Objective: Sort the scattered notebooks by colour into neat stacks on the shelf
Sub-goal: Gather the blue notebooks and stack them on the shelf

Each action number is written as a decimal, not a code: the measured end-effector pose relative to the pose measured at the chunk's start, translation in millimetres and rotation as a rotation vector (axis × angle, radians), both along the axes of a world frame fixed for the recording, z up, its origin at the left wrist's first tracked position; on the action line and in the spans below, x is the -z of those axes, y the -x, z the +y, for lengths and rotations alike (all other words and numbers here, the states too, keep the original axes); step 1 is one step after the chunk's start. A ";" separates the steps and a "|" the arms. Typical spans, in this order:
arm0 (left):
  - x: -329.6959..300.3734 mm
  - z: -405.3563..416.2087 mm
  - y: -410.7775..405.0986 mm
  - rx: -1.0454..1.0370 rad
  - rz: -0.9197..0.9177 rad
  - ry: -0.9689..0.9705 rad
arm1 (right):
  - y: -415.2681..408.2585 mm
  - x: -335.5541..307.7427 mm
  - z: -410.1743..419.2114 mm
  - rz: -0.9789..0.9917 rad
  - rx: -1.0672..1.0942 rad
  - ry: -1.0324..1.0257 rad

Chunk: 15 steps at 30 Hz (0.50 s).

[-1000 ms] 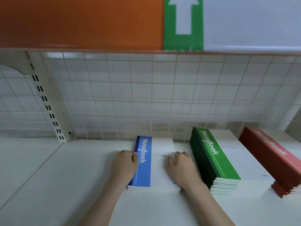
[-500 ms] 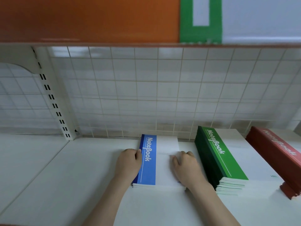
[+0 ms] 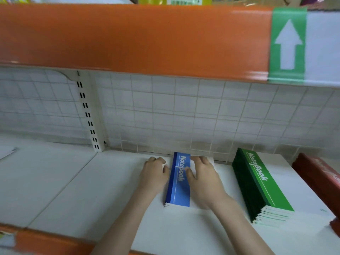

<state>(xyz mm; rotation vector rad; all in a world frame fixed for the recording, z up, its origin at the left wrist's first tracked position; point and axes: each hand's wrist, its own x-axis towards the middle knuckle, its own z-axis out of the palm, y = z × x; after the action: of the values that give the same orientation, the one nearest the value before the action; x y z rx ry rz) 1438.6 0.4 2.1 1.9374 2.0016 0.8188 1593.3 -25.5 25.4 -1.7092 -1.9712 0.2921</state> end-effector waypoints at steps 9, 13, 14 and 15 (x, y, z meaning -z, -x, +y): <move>-9.5 -47.8 89.9 0.020 0.081 0.029 | 78.4 -4.6 -8.4 -0.011 -0.108 -0.013; -13.7 -74.6 151.2 -0.049 0.107 0.070 | 135.0 -7.1 -15.8 -0.037 -0.240 -0.021; -15.0 -81.1 167.9 -0.064 0.098 0.077 | 151.4 -7.0 -18.8 -0.050 -0.274 -0.011; -16.9 -87.6 184.9 -0.081 0.093 0.082 | 168.1 -6.9 -22.1 -0.062 -0.303 0.000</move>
<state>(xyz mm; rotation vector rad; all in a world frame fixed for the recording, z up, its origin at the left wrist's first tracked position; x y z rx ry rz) 1253.7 -87.2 19.0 1.8929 2.1440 0.6653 1425.2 -47.6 32.3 -1.4312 -2.2761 0.3479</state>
